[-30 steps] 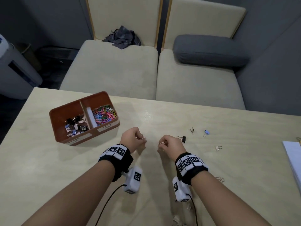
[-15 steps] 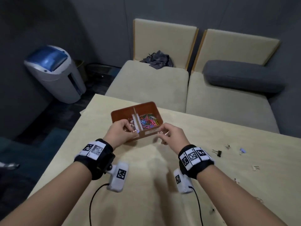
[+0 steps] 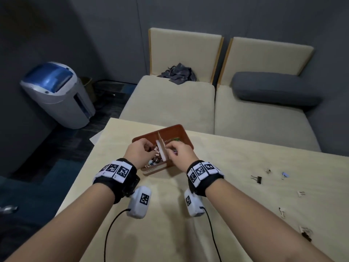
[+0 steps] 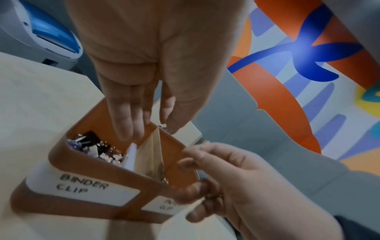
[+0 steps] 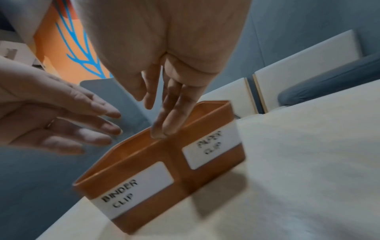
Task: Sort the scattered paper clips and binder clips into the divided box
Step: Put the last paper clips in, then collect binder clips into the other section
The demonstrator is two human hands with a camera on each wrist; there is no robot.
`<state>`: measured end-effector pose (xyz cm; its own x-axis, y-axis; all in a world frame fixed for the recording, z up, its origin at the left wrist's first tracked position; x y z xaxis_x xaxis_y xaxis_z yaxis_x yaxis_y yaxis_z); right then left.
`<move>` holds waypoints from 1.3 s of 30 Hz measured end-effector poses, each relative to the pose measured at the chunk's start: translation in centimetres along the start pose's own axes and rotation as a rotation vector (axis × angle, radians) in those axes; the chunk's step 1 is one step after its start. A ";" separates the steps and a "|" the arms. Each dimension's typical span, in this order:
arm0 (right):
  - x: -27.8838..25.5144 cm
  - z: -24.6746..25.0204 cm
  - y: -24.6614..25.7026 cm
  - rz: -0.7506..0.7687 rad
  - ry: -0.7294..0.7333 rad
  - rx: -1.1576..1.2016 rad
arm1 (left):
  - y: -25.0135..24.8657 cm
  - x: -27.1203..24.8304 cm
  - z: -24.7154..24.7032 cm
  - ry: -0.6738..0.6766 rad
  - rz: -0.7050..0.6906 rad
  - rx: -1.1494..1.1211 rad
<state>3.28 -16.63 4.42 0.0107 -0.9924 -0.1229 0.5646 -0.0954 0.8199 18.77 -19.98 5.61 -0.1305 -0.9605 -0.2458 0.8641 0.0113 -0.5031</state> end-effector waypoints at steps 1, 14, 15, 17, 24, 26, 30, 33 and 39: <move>-0.8 0.7 -1.1 -0.010 -0.004 -0.004 | -0.7 -0.4 -0.5 0.020 -0.031 0.002; -18.1 17.4 -21.4 -0.546 -0.175 -0.183 | -16.5 -5.9 -15.1 0.242 -0.374 -0.004; -18.7 18.6 -22.6 -0.566 -0.187 -0.186 | -17.9 -6.1 -16.5 0.250 -0.390 0.004; -19.2 20.7 -24.6 -0.593 -0.196 -0.224 | -20.4 -6.2 -19.2 0.273 -0.402 0.002; -16.7 25.4 -30.3 -0.562 -0.156 -0.277 | -26.3 -4.5 -28.1 0.350 -0.378 0.071; -15.7 25.8 -31.6 -0.549 -0.117 -0.308 | -26.8 -3.8 -30.4 0.381 -0.356 0.124; -14.4 26.1 -33.2 -0.489 -0.117 -0.350 | -26.5 -2.9 -33.6 0.396 -0.303 0.223; -13.9 26.3 -33.9 -0.442 -0.180 -0.302 | -26.4 -2.5 -34.4 0.340 -0.296 0.252; -13.3 26.4 -34.7 -0.448 -0.202 -0.120 | -27.1 -2.3 -34.6 0.359 -0.337 0.240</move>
<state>-38.18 -2.17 -7.62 -0.4079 -0.8522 -0.3276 0.5679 -0.5178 0.6398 -21.17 -8.51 -8.82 -0.5404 -0.7443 -0.3924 0.8272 -0.3846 -0.4097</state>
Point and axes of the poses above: each hand's wrist, its own x-axis towards the middle knuckle, its own z-axis out of the back of the hand, y = z × x, the point moved 7 cm from there along x, towards the middle knuckle, and after that the axes turned 8 degrees about x, right-handed, at the moved point
